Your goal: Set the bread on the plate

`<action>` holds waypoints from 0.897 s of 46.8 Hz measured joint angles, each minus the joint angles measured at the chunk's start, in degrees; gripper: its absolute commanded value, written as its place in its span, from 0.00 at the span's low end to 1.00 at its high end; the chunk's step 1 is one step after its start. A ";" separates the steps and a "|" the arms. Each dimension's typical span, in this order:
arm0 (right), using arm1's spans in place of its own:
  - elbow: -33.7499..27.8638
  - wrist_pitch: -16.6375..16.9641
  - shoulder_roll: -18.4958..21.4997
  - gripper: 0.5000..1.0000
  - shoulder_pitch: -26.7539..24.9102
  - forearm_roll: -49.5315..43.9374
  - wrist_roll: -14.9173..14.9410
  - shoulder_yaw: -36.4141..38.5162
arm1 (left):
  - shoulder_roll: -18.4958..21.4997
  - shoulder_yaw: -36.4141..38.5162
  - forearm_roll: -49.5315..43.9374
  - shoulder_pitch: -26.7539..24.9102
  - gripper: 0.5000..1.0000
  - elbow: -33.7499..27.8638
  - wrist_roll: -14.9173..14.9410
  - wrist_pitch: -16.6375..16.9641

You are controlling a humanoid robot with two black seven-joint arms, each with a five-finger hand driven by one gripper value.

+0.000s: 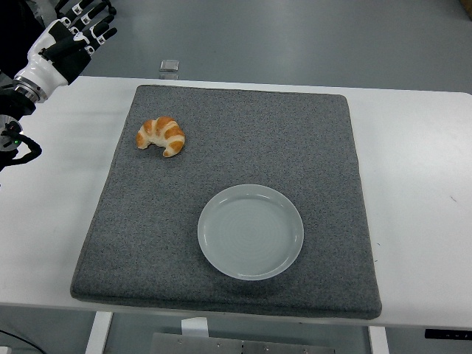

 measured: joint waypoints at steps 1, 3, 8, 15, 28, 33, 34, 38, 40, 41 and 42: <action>0.00 0.00 0.00 0.88 -0.01 0.00 0.00 0.00 | 0.00 0.00 0.00 0.00 0.98 0.00 0.00 0.07; 0.00 -0.01 0.00 0.88 -0.01 0.00 0.00 0.00 | 0.00 0.00 -0.03 0.01 0.98 0.00 0.00 0.17; 0.00 -0.01 0.00 0.88 -0.01 0.00 0.00 0.00 | 0.00 0.00 -0.14 0.01 0.98 0.02 0.00 0.32; 0.00 -0.03 0.00 0.88 -0.02 0.00 0.00 0.00 | 0.00 -0.03 -0.19 0.01 0.98 0.01 0.01 0.33; 0.00 -0.02 0.00 0.88 -0.02 0.00 0.00 0.00 | 0.00 -0.07 -0.32 0.01 0.98 -0.01 0.05 0.41; 0.00 -0.02 0.00 0.88 -0.02 0.00 0.00 0.00 | 0.00 -0.01 0.03 0.00 0.98 -0.01 0.05 0.41; 0.00 -0.01 0.00 0.88 -0.02 0.00 0.00 0.00 | 0.00 0.00 0.08 0.00 0.98 -0.01 0.04 0.41; 0.00 -0.01 0.00 0.88 -0.02 0.00 0.00 0.00 | 0.06 0.12 0.17 -0.11 0.98 -0.04 0.02 0.41; 0.00 -0.01 0.00 0.88 -0.01 0.00 0.00 0.00 | 0.20 0.36 0.19 -0.25 0.98 -0.11 0.02 0.41; 0.00 -0.01 0.00 0.88 0.01 0.00 0.00 0.00 | 0.26 0.48 0.23 -0.34 0.98 -0.14 0.02 0.44; 0.00 -0.01 0.00 0.88 0.01 0.00 0.00 0.00 | 0.32 0.62 0.25 -0.44 0.97 -0.26 0.06 0.56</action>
